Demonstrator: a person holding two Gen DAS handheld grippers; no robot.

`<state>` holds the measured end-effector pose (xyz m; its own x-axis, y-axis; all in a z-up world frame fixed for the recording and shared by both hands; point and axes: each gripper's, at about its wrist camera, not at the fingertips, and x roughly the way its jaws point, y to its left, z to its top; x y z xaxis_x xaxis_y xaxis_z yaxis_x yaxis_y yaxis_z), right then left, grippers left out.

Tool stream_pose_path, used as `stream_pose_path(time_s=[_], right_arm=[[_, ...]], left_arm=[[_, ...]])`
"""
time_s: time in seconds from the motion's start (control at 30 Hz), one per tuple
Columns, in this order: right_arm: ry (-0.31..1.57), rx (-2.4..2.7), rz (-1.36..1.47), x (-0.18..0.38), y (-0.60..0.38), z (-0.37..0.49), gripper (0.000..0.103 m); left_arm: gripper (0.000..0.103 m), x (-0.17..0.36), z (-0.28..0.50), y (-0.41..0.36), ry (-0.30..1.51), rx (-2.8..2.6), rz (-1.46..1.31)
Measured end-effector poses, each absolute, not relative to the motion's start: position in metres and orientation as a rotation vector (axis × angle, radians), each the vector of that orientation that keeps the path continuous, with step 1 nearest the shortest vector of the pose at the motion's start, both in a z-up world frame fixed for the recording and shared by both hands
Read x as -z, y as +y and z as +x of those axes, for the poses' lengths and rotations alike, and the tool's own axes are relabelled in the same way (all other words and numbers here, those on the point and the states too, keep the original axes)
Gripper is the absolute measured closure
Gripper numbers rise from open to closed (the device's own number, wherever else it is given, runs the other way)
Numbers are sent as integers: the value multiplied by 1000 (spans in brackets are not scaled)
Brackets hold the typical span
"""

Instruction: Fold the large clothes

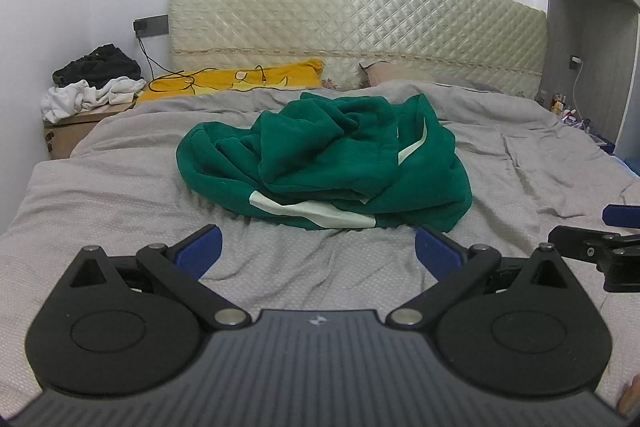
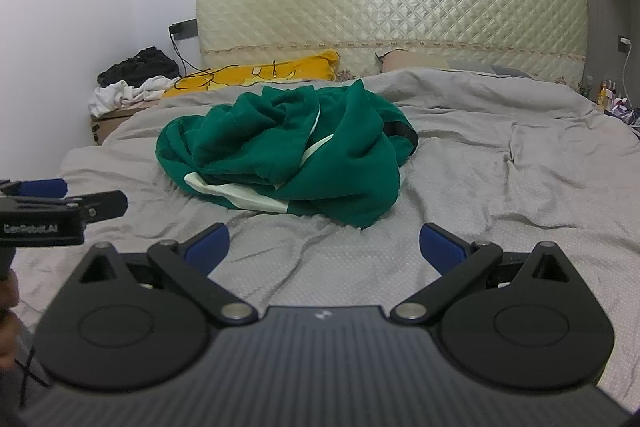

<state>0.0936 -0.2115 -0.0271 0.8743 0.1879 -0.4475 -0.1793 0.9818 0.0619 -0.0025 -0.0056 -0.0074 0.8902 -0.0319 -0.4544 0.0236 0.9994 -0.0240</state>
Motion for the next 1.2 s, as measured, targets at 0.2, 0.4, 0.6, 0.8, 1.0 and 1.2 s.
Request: stream_pose_path(time_s=[0.2, 0.4, 0.6, 0.8, 1.0, 1.2], right_arm=[[469, -187, 18, 27, -212, 93, 0], [471, -189, 15, 27, -212, 92, 0], [473, -189, 16, 28, -211, 92, 0], [473, -189, 16, 28, -211, 92, 0], [473, -189, 17, 28, -211, 92, 0], [475, -189, 17, 28, -210, 92, 0]], left_arm=[[0, 7, -3, -5, 474, 31, -18], [0, 8, -3, -5, 475, 32, -18], [0, 10, -2, -6, 479, 35, -15], [0, 10, -2, -7, 479, 35, -15], [0, 10, -2, -6, 480, 34, -15], [0, 12, -2, -6, 481, 35, -16]])
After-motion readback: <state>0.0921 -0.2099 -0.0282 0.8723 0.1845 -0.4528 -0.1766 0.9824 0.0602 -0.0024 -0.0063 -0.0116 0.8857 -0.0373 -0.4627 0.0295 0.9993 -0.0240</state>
